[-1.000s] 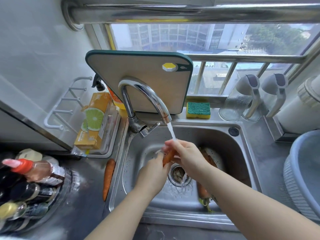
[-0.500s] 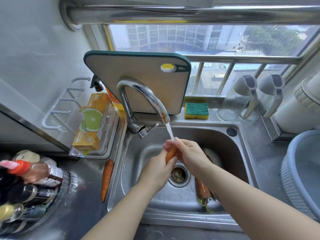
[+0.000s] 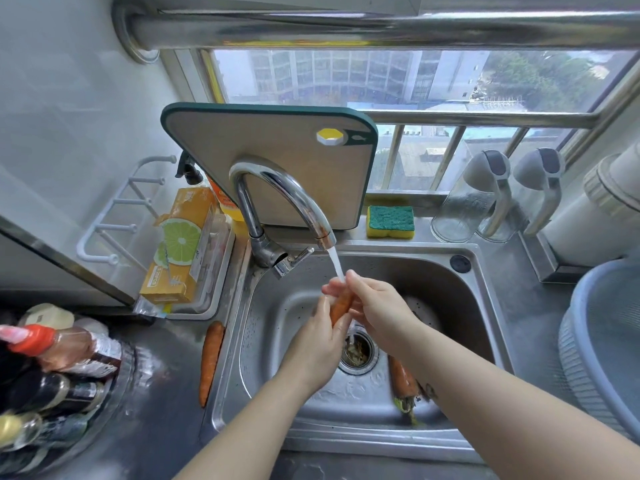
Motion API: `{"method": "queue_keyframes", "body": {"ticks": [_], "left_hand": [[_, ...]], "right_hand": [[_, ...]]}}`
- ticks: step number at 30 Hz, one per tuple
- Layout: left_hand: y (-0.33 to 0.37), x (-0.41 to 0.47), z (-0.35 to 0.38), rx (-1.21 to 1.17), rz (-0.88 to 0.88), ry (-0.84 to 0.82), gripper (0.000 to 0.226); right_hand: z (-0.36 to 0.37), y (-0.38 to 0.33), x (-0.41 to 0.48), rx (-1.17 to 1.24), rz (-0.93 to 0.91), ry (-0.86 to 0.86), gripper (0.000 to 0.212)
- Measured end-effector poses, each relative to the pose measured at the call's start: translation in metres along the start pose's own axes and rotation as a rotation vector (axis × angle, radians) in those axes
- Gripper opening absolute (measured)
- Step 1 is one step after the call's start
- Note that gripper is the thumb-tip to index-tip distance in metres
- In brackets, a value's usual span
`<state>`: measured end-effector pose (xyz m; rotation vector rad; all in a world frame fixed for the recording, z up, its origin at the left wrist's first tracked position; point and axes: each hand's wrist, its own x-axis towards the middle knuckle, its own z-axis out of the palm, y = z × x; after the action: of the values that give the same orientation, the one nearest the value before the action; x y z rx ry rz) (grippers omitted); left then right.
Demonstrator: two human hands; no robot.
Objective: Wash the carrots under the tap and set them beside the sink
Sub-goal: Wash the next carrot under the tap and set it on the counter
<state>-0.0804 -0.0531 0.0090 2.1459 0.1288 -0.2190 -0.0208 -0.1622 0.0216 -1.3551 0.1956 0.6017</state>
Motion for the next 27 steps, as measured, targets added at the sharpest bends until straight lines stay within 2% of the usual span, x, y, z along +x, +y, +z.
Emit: {"method": "queue_keyframes", "body": {"ticks": [2, 4, 8, 12, 14, 18, 21, 24, 27], "left_hand": [[-0.005, 0.003, -0.002, -0.064, -0.025, -0.002, 0.029], [-0.005, 0.006, -0.004, -0.069, -0.033, -0.03, 0.031], [-0.004, 0.011, -0.002, 0.022, 0.025, -0.049, 0.031], [-0.004, 0.011, 0.005, 0.049, 0.049, -0.029, 0.042], [-0.004, 0.011, 0.006, 0.046, 0.023, 0.008, 0.045], [0.0, 0.018, -0.001, -0.188, -0.081, 0.009, 0.04], [0.004, 0.024, -0.007, -0.353, -0.243, -0.02, 0.053], [0.007, 0.027, -0.008, -0.564, -0.389, -0.142, 0.055], [0.012, 0.026, -0.009, -0.707, -0.407, -0.201, 0.053]], "right_hand": [[-0.006, 0.002, -0.002, -0.04, 0.005, -0.126, 0.025], [-0.013, 0.002, -0.002, -0.153, -0.027, -0.17, 0.021], [-0.013, 0.002, -0.001, -0.233, -0.125, -0.019, 0.016], [-0.006, 0.007, 0.003, -0.148, -0.114, 0.197, 0.035], [-0.006, 0.005, 0.003, -0.091, -0.079, 0.145, 0.038], [-0.015, 0.006, -0.001, -0.058, 0.006, -0.082, 0.031], [-0.025, 0.007, -0.003, -0.118, 0.03, -0.184, 0.026], [-0.029, 0.008, -0.001, -0.191, 0.011, -0.156, 0.022], [-0.022, 0.006, 0.002, -0.142, 0.018, -0.051, 0.024]]}}
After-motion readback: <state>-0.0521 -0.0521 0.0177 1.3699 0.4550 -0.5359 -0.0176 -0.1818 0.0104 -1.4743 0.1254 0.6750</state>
